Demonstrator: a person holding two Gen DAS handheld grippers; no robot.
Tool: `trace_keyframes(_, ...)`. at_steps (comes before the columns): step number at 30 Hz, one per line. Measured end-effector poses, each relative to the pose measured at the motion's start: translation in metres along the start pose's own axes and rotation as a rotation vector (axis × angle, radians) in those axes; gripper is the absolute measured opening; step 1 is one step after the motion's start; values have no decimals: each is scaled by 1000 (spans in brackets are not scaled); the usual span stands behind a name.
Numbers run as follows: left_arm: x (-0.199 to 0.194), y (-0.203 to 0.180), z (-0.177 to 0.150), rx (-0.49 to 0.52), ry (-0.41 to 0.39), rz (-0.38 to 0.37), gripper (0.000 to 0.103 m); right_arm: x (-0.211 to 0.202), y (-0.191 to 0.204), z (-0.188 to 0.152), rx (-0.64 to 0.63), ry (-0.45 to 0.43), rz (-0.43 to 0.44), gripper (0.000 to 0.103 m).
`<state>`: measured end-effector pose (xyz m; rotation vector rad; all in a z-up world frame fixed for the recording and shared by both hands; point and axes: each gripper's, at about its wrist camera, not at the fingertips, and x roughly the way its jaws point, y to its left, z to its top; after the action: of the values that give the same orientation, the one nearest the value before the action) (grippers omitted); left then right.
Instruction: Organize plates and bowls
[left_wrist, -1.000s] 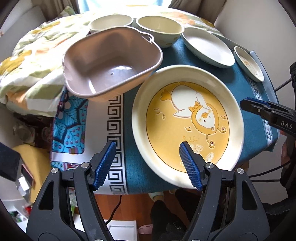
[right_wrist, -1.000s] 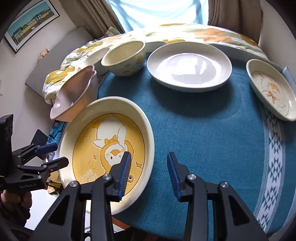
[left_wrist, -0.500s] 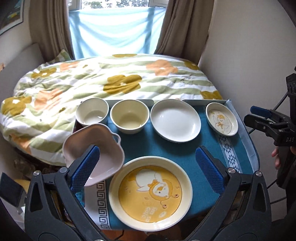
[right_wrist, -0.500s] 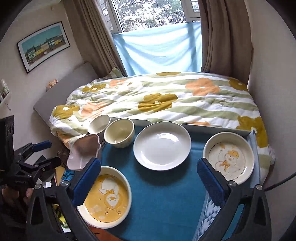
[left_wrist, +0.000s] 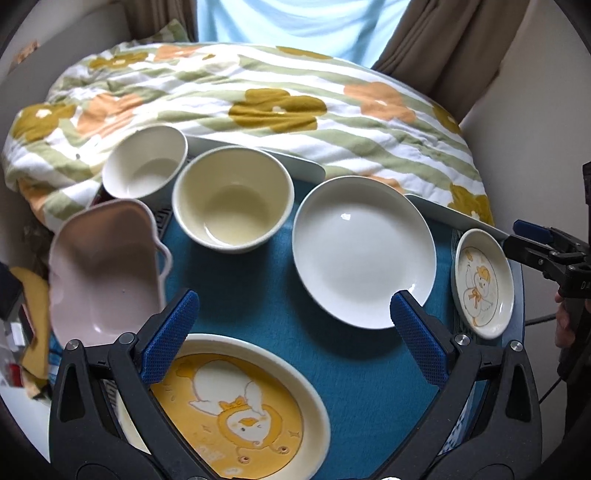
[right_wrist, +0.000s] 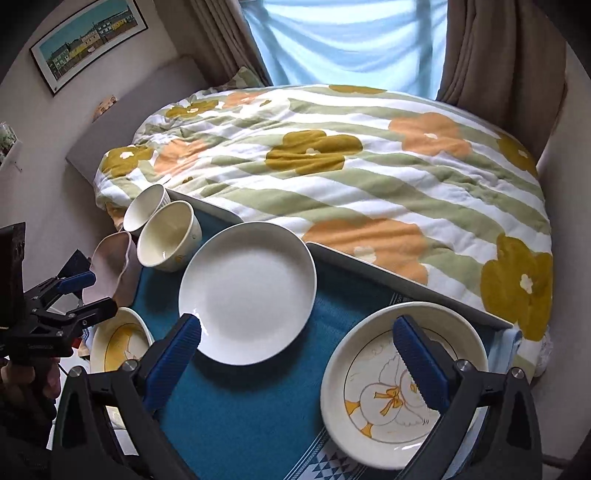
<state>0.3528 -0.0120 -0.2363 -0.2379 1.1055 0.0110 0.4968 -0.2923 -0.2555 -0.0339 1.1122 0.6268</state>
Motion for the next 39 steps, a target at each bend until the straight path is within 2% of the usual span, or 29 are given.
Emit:
trace_keyframes(2, 22, 1, 1, -53, 29, -34, 100, 22, -12, 6, -15, 42, 31, 103)
trace_keyframes(3, 33, 2, 1, -76, 44, -47, 94, 34, -16, 8, -24, 65, 48, 98)
trace_keyframes(4, 43, 3, 1, -93, 60, -54, 89, 45, -16, 9, -34, 86, 67, 88)
trace_keyframes(6, 63, 3, 1, -118, 100, -62, 70, 65, -19, 12, -52, 127, 95, 75)
trace_keyframes(7, 72, 3, 0, -128, 118, -62, 67, 73, -19, 12, -60, 144, 110, 68)
trace_keyframes(10, 91, 2, -2, -148, 145, -64, 52, 93, -20, 13, -80, 181, 148, 55)
trace_keyframes(12, 99, 2, -3, -163, 161, -67, 39, 101, -18, 13, -101, 193, 165, 50)
trace_keyframes(14, 104, 1, -4, -173, 166, -71, 31, 106, -16, 14, -119, 200, 169, 42)
trace_keyframes(15, 106, 2, -5, -176, 168, -72, 29, 108, -16, 13, -122, 202, 173, 35)
trace_keyframes(17, 108, 1, -5, -179, 168, -71, 21, 112, -17, 14, -129, 206, 171, 32)
trace_keyframes(18, 108, 1, -5, -178, 167, -62, 19, 114, -18, 14, -134, 207, 168, 31)
trace_keyframes(22, 111, 3, -4, -198, 165, -64, 15, 119, -19, 15, -146, 212, 169, 16)
trace_keyframes(31, 107, -1, -4, -171, 152, -23, 15, 117, -14, 13, -175, 195, 157, 14)
trace_keyframes(39, 90, -2, -1, -135, 106, -6, 15, 101, -6, 8, -181, 135, 154, 14)
